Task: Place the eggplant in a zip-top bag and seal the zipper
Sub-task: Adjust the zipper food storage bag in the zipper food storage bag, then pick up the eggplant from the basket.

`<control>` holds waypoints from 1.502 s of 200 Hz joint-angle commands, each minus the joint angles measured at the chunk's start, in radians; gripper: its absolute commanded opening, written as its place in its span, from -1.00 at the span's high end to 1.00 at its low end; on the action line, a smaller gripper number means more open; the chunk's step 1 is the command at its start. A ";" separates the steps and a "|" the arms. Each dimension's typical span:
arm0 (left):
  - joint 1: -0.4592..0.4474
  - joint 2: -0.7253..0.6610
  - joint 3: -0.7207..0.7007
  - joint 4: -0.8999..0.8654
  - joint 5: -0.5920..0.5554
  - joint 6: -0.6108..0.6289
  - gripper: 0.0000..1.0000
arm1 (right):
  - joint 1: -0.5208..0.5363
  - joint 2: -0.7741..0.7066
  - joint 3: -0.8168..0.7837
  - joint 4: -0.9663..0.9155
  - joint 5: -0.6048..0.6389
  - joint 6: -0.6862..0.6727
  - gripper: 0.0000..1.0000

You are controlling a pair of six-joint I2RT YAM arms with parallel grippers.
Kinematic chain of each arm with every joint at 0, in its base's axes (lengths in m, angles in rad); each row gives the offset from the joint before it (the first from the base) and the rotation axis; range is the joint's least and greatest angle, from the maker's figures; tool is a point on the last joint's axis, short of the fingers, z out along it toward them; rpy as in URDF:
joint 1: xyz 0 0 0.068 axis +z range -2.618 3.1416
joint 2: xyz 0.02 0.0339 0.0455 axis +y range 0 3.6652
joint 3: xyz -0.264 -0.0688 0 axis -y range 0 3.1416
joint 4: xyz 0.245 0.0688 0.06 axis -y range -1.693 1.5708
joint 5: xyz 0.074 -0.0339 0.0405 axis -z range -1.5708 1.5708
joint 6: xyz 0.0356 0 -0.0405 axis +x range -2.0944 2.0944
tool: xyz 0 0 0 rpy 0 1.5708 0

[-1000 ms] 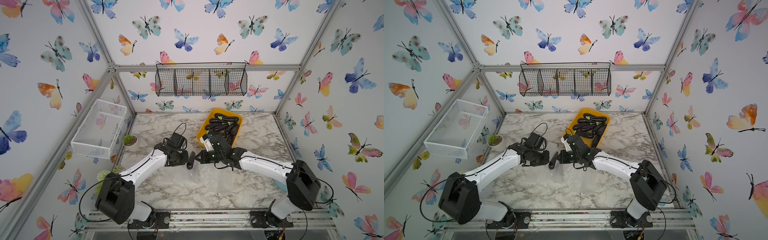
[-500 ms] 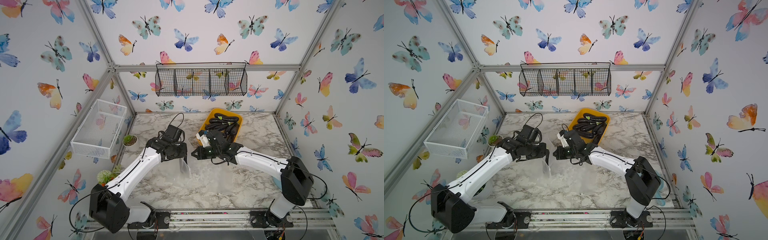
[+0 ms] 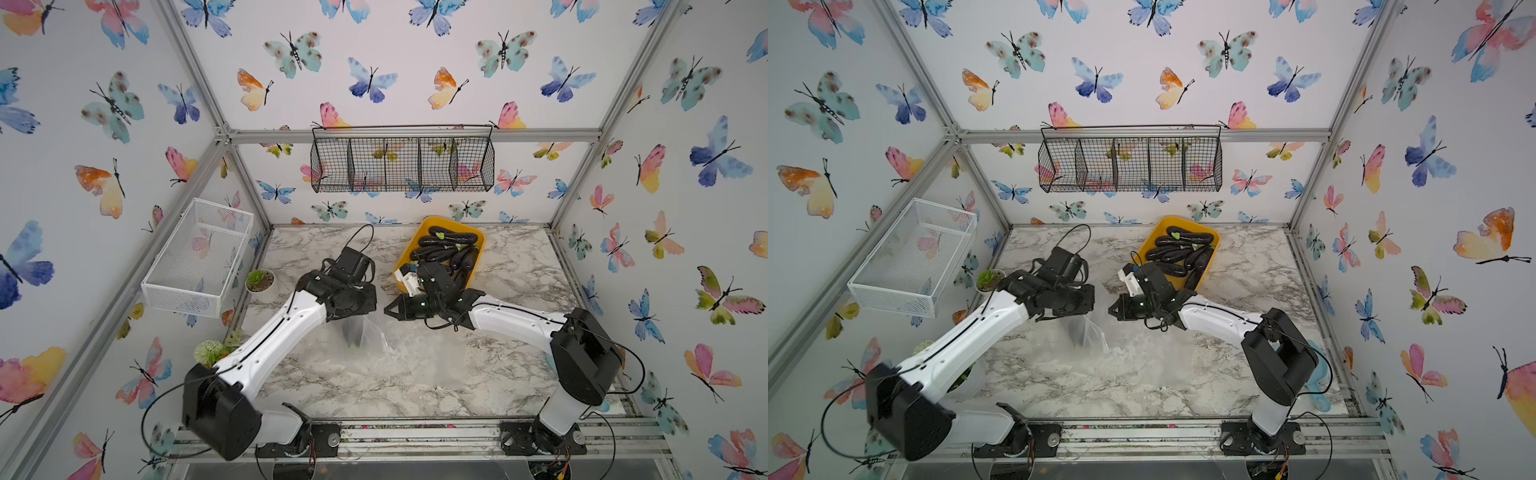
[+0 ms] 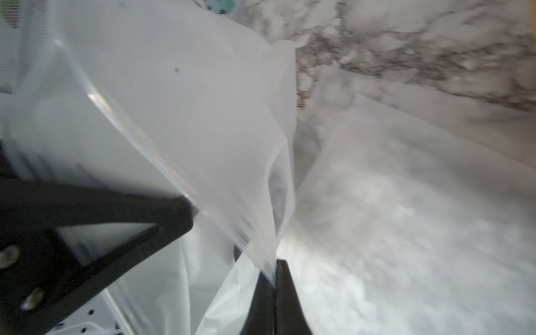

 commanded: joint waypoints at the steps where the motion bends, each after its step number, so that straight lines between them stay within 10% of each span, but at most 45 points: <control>1: -0.016 0.089 -0.015 0.064 0.031 0.007 1.00 | -0.032 -0.018 -0.024 -0.092 0.068 -0.037 0.87; 38: -0.017 0.131 -0.042 0.133 0.060 -0.011 1.00 | -0.059 -0.075 0.022 -0.246 0.102 -0.145 0.12; 76: -0.019 0.168 -0.063 0.190 0.091 -0.009 1.00 | -0.175 -0.182 0.050 -0.235 0.197 -0.246 -0.10; 115: -0.019 0.134 -0.078 0.245 0.094 0.026 0.92 | -0.221 0.064 0.224 -0.214 0.584 -0.611 -0.18; 167: -0.019 0.064 -0.115 0.244 0.046 0.052 0.87 | -0.292 0.362 0.450 -0.227 0.594 -0.931 -0.24; 245: -0.014 0.061 -0.141 0.265 0.078 0.049 0.87 | -0.326 0.478 0.429 -0.183 0.557 -1.061 -0.25; 300: -0.007 0.106 -0.122 0.262 0.089 0.045 0.87 | -0.326 0.265 0.394 -0.180 0.552 -1.000 0.08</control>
